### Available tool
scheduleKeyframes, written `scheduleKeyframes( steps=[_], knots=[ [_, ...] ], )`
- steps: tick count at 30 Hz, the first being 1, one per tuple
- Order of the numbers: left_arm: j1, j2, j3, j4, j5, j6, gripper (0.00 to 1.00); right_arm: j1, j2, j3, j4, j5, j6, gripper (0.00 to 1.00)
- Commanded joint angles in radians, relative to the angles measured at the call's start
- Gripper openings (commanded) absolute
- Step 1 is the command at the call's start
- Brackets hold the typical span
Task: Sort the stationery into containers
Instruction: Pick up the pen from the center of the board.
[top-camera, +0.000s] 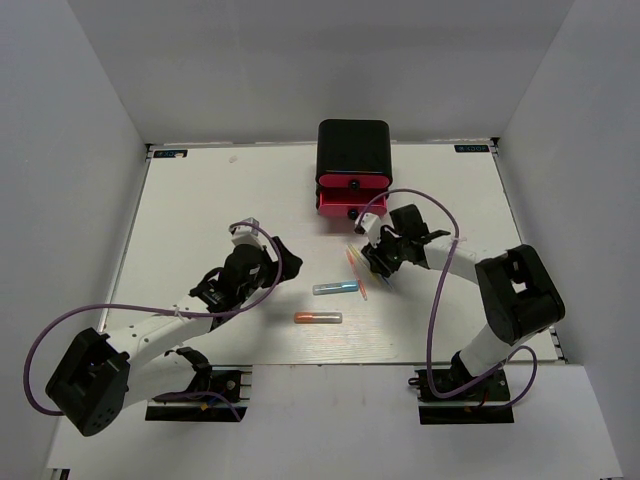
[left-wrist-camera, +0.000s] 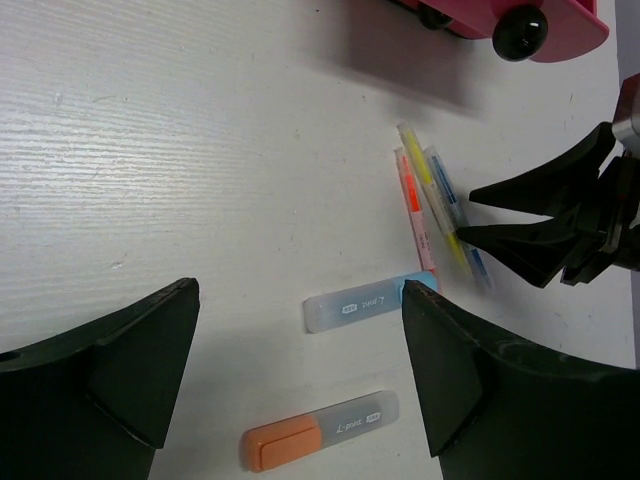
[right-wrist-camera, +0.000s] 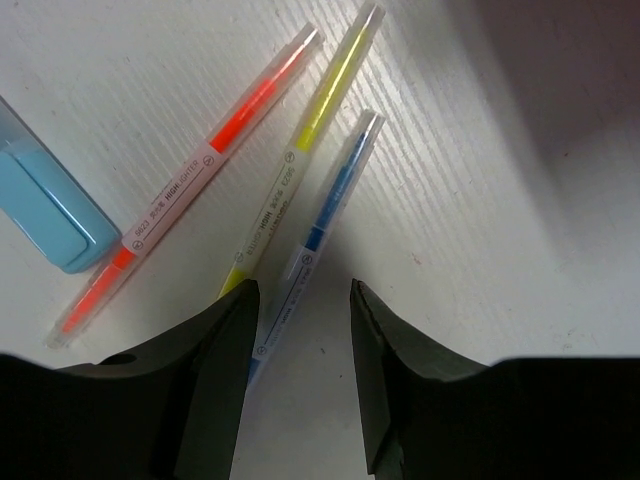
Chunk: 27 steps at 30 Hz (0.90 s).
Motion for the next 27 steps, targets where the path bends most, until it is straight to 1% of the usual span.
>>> scheduleKeyframes(
  steps=[1, 3, 5, 6, 7, 10, 11, 13, 14, 15, 17, 18, 19, 20, 23, 24, 26, 27],
  knots=[
    [0.007, -0.003, 0.026, -0.027, -0.021, -0.039, 0.93, 0.012, 0.000, -0.010, 0.026, 0.036, 0.008, 0.48],
    [0.007, -0.003, 0.026, -0.027, -0.030, -0.059, 0.97, 0.012, 0.003, -0.017, 0.030, 0.059, 0.008, 0.48],
    [0.007, -0.022, 0.006, -0.027, -0.030, -0.080, 0.99, 0.021, 0.005, -0.025, 0.031, 0.064, 0.007, 0.44],
    [0.007, -0.022, 0.006, -0.027, -0.041, -0.080, 0.99, 0.015, 0.005, -0.027, 0.031, 0.068, 0.004, 0.41],
    [0.007, -0.033, -0.003, -0.016, -0.041, -0.080, 0.99, 0.016, 0.003, -0.027, 0.028, 0.067, -0.004, 0.35],
    [0.007, -0.033, -0.012, 0.004, -0.041, -0.080, 0.92, 0.015, -0.003, -0.022, 0.014, 0.061, -0.013, 0.24],
    [0.007, -0.033, -0.021, 0.015, -0.041, -0.080, 0.88, 0.015, -0.008, -0.010, 0.011, 0.052, -0.016, 0.18],
    [0.007, -0.033, -0.022, 0.024, -0.041, -0.080, 0.82, 0.006, -0.021, -0.004, -0.009, 0.036, -0.035, 0.12],
    [0.007, -0.033, -0.022, 0.036, -0.029, -0.080, 0.80, 0.006, -0.032, 0.004, -0.018, 0.033, -0.042, 0.08],
    [0.007, -0.021, -0.022, 0.036, -0.029, -0.080, 0.72, 0.004, -0.041, 0.021, -0.030, 0.012, -0.064, 0.06],
    [0.007, -0.007, -0.012, 0.059, -0.007, -0.080, 0.63, -0.001, -0.086, 0.039, -0.050, -0.013, -0.119, 0.02],
    [0.007, 0.007, -0.012, 0.059, -0.007, -0.071, 0.61, -0.007, -0.097, 0.047, -0.059, -0.060, -0.131, 0.02],
    [0.007, 0.019, -0.002, 0.068, 0.002, -0.071, 0.60, -0.004, -0.139, 0.055, -0.058, -0.073, -0.139, 0.02],
    [0.007, 0.019, -0.002, 0.068, 0.002, -0.071, 0.60, -0.008, -0.150, 0.062, -0.065, -0.091, -0.176, 0.01],
    [0.007, 0.039, 0.008, 0.078, 0.011, -0.061, 0.62, -0.014, -0.195, 0.110, -0.070, -0.187, -0.208, 0.00],
    [0.007, 0.039, 0.017, 0.078, 0.011, -0.060, 0.62, -0.016, -0.206, 0.157, -0.078, -0.204, -0.213, 0.00],
    [0.007, 0.048, 0.026, 0.078, 0.020, -0.051, 0.63, -0.017, -0.210, 0.194, -0.078, -0.255, -0.220, 0.00],
    [0.007, 0.048, 0.026, 0.078, 0.020, -0.051, 0.64, -0.016, -0.209, 0.248, -0.075, -0.266, -0.223, 0.00]
  ],
)
